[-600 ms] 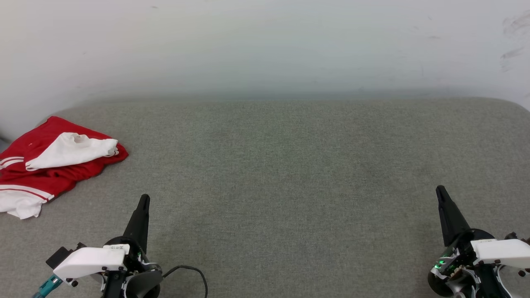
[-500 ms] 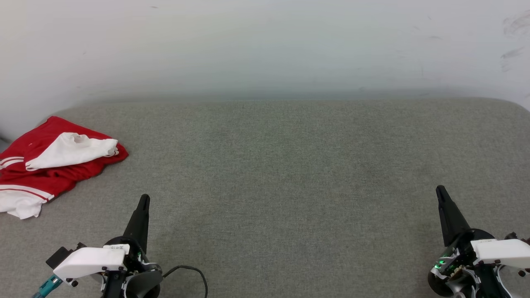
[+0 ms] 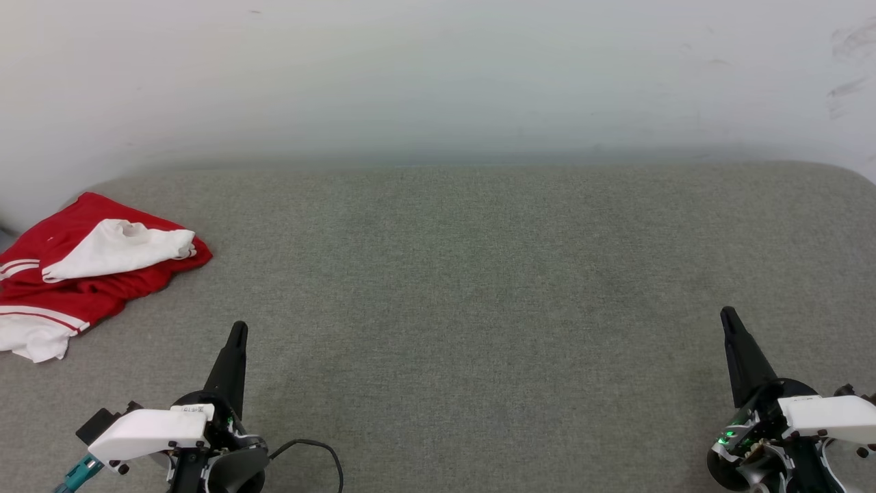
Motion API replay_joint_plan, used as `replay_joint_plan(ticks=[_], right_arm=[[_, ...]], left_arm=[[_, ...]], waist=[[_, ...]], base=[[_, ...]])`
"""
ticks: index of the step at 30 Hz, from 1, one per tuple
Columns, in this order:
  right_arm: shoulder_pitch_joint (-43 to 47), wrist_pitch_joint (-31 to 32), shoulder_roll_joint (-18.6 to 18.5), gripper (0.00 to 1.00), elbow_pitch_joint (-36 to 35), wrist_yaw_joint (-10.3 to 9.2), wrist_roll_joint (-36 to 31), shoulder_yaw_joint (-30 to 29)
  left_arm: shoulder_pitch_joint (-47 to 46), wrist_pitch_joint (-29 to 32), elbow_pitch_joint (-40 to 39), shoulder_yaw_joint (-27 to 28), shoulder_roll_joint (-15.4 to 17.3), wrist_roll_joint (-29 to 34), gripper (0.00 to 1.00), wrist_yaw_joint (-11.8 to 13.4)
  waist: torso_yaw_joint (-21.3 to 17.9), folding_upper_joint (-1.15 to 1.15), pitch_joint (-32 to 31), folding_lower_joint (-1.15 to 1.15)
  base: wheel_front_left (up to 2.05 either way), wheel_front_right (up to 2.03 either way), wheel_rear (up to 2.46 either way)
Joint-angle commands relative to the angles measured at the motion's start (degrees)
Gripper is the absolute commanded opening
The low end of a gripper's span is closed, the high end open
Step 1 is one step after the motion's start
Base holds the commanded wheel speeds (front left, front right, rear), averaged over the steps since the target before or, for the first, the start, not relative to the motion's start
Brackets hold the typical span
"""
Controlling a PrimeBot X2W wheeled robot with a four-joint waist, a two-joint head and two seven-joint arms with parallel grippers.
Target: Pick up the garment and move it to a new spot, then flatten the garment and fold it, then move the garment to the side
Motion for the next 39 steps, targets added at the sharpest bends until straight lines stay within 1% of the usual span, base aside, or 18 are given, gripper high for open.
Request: replay_joint_plan(ticks=[1, 7, 8, 13, 17, 22, 26, 33, 34, 39], right_arm=[[-0.75, -0.08, 0.19, 0.0, -0.1, -0.04, -0.11, 0.04], [-0.75, -0.08, 0.19, 0.0, -0.1, -0.04, -0.11, 0.05], [0.11, -0.04, 0.0, 1.0, 0.16, 0.0, -0.03, 0.0], [1.83, -0.16, 0.03, 1.0, 1.92, -0.01, -0.13, 0.01], [2.23, -1.37, 0.03, 1.0, 1.16, -0.01, -1.3, -0.17], [2.76, -2.8, 0.03, 1.0, -0.09, -0.01, -5.11, -0.78], [3.14, -3.89, 0.03, 1.0, -1.67, -0.01, -10.12, -1.07], [3.77, -5.68, 0.02, 1.0, -4.46, -0.01, -18.5, -1.39], [3.99, -6.4, 0.02, 1.0, -5.72, -0.01, -22.64, -1.5], [4.42, -7.56, 0.02, 1.0, -7.77, -0.01, -29.71, -1.44]], left_arm=[[-0.46, 0.07, -0.17, 0.12, -0.07, 0.27, 0.0, -0.16], [-0.46, 0.07, -0.17, 0.14, -0.07, 0.27, 0.0, -0.16], [0.05, -0.04, 0.17, -0.06, 0.0, -0.02, 1.0, 0.0], [1.62, -0.21, 1.97, -0.4, -0.16, 0.0, 1.0, 0.01], [1.52, -1.41, 1.16, -1.14, -0.15, 0.51, 1.0, 0.01], [1.3, -2.83, 0.45, -1.1, -0.14, 3.56, 1.0, 0.01], [1.0, -3.92, -0.87, -1.32, -0.13, 8.55, 1.0, 0.68], [0.84, -5.7, -3.55, -2.72, -0.11, 16.91, 1.0, 3.49], [0.85, -6.42, -4.37, -3.35, -0.1, 20.59, 1.0, 4.7], [0.83, -7.56, -5.36, -4.19, -0.09, 26.87, 1.0, 6.61]], waist=[[0.0, 0.0, 0.0, 0.0], [0.0, 0.0, 0.0, 0.0], [0.0, 0.0, 0.0, 0.0], [0.0, 0.0, 0.0, 0.0], [-0.01, 0.0, 0.02, 0.0], [-0.02, 0.0, 0.04, 0.0], [-0.01, 0.0, 0.07, 0.0], [0.03, 0.0, 0.12, 0.0], [0.06, 0.0, 0.15, 0.0], [0.13, 0.0, 0.22, 0.0]], base=[[0.0, 0.0, 0.0], [0.0, 0.0, 0.0], [0.0, 0.0, 0.0], [0.0, 0.0, 0.0], [0.0, 0.0, 0.0], [0.0, 0.0, 0.0], [0.0, 0.0, 0.0], [0.0, 0.0, 0.0], [0.0, 0.0, 0.0], [0.0, 0.0, 0.0]])
